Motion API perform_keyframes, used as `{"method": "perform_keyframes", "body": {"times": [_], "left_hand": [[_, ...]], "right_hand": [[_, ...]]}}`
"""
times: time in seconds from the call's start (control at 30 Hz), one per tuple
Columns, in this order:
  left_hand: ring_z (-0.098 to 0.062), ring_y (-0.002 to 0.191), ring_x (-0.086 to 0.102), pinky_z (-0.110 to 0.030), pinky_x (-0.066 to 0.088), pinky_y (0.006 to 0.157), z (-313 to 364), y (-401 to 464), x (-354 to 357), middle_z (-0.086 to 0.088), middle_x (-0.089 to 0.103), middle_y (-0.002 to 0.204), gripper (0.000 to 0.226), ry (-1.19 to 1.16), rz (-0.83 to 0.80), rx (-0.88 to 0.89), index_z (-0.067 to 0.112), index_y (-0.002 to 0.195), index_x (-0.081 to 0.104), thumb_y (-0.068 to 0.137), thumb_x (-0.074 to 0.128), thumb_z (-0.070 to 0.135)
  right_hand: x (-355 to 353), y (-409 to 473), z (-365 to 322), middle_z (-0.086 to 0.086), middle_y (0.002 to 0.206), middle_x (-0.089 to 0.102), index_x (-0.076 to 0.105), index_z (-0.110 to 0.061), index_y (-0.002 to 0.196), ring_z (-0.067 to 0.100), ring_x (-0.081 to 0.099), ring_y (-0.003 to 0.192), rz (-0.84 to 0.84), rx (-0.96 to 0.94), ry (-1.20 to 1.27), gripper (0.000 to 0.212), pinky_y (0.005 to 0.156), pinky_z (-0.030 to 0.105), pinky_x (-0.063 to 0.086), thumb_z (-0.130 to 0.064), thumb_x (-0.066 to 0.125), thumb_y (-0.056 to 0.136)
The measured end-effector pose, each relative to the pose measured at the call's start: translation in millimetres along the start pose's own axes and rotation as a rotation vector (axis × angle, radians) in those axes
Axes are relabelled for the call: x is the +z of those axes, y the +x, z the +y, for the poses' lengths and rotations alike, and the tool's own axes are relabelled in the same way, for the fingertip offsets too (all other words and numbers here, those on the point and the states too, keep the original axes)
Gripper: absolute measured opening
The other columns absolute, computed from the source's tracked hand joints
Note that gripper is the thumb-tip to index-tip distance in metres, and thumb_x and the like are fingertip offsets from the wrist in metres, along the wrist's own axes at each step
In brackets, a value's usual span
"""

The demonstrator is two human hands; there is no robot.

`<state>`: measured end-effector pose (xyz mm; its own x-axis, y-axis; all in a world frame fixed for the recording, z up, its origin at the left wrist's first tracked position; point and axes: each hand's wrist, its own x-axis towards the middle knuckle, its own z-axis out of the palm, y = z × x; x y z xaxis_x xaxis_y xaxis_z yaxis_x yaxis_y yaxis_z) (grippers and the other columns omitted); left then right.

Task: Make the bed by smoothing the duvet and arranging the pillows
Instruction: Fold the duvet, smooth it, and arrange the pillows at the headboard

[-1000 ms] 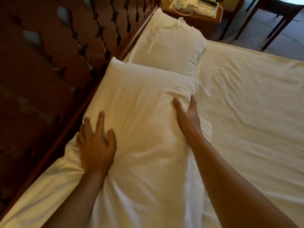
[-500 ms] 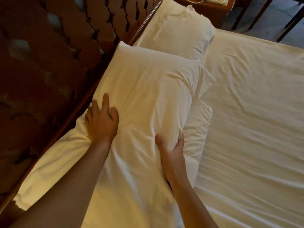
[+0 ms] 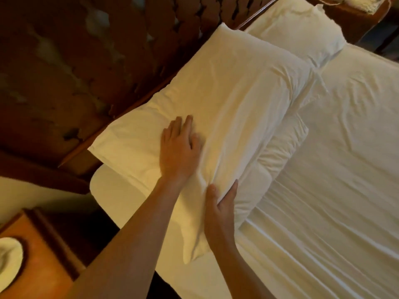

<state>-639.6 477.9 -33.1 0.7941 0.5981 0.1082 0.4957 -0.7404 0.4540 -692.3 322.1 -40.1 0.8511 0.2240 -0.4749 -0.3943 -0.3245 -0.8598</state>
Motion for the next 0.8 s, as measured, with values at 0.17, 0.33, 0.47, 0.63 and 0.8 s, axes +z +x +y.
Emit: {"method": "perform_keyframes", "body": {"times": [0.17,0.33,0.47,0.63,0.8], "left_hand": [[-0.018,0.151,0.014,-0.043,0.011,0.123,-5,-88,-15,0.0,0.024,0.162,0.055,-0.192,0.039,-0.059,0.027,0.152,0.035,0.098,0.036,0.037],[-0.023,0.145,0.028,-0.048,0.032,0.116,-12,-164,2,-0.001,0.026,0.159,0.069,-0.639,0.161,-0.482,0.035,0.152,0.026,0.09,0.046,0.058],[-0.028,0.118,0.06,-0.053,0.049,0.101,-2,-164,1,-0.002,0.058,0.134,0.069,-1.372,0.091,-0.909,0.024,0.147,0.036,0.091,0.059,0.055],[-0.022,0.126,0.054,-0.049,0.044,0.107,4,-132,-12,0.003,0.057,0.138,0.109,-1.497,0.155,-0.845,0.025,0.146,0.042,0.056,0.077,0.075],[-0.023,0.127,0.055,-0.052,0.043,0.107,-1,-127,10,0.008,0.058,0.138,0.094,-1.506,-0.025,-0.787,0.038,0.145,0.04,0.065,0.076,0.073]], "right_hand": [[-36,-15,16,0.0,0.154,0.038,0.011,-0.029,0.158,0.024,0.045,0.134,-0.193,-0.016,-0.212,0.073,0.098,0.034,0.04,-0.054,0.045,0.098],[-57,-14,-16,0.008,0.156,0.029,0.023,-0.029,0.154,0.032,0.035,0.139,-0.024,-0.376,-0.516,0.07,0.108,0.052,0.04,-0.042,0.058,0.095],[-52,-18,-16,-0.005,0.165,0.003,0.01,-0.039,0.154,0.034,0.023,0.147,-0.244,-0.445,-0.762,0.076,0.106,0.052,0.041,-0.045,0.058,0.096],[-54,-29,4,0.008,0.155,0.032,-0.01,-0.042,0.152,0.03,0.059,0.117,-0.304,-0.44,-0.781,0.093,0.074,0.037,0.052,-0.048,0.062,0.093],[-42,-28,12,0.015,0.131,0.061,-0.018,-0.036,0.153,0.014,0.055,0.08,-0.308,-0.343,-0.713,0.091,0.07,0.029,0.042,-0.027,0.055,0.1]]}}
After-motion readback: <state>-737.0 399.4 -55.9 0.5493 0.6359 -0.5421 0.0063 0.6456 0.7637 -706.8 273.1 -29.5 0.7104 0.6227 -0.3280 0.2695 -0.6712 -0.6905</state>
